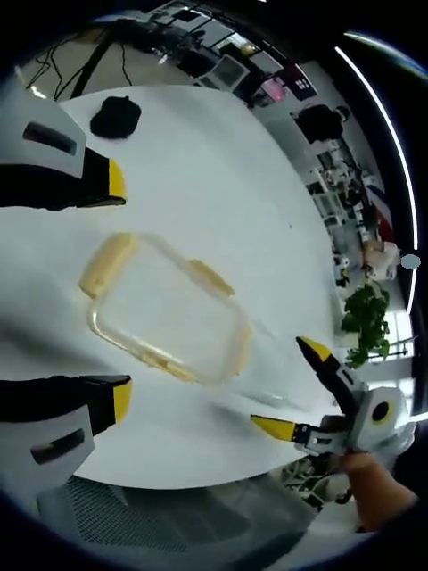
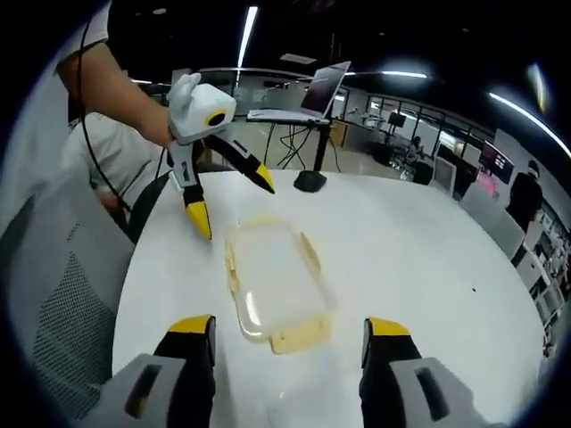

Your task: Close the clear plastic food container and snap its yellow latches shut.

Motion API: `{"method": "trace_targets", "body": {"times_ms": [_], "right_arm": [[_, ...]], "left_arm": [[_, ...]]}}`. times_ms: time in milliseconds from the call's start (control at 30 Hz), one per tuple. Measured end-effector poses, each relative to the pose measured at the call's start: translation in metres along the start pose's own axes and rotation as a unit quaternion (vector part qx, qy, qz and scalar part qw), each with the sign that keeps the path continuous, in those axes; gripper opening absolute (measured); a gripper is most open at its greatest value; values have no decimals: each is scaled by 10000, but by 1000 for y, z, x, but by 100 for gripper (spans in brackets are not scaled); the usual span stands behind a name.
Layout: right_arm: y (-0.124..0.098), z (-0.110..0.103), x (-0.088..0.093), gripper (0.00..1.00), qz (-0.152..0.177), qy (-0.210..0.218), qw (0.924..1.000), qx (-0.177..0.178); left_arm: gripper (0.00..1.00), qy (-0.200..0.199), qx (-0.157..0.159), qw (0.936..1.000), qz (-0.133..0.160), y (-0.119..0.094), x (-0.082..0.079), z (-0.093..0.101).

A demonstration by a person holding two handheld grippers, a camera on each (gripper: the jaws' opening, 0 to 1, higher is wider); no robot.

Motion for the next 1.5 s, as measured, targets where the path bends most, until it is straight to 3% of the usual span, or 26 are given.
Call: {"method": "trace_targets", "body": {"times_ms": [267,567,1067,1300,1500], "right_arm": [[7,3,-1,64,-216,-295,9991,-197],[12,5,1,65,-432,-535,9968,-404],[21,9,4,65,-868,-854,9903,-666],[27,8,5,64,-1088,-1036,9854,-803],[34,13,6,63,-1382,-902,9825,-863]], "left_arm": [[74,130,138,9998,-95,2,5,-6],[72,625,406,9968,-282,6,7,-8],[71,1315,899,9857,-546,14,10,-9],[67,1540,1092,9800,-634,14,14,-15],[65,1672,1223,9757,-712,16,16,-20]]}}
Point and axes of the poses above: the point that each gripper's makers call its tool centre point, and the gripper's own axes: y roughly forward along the fingers, z roughly to its right, x roughly out of its underside, the point moved 4 cm from there along -y, roughly backward along the fingers, and after that the axes turned 11 degrees about y, right-handed, at the moved point
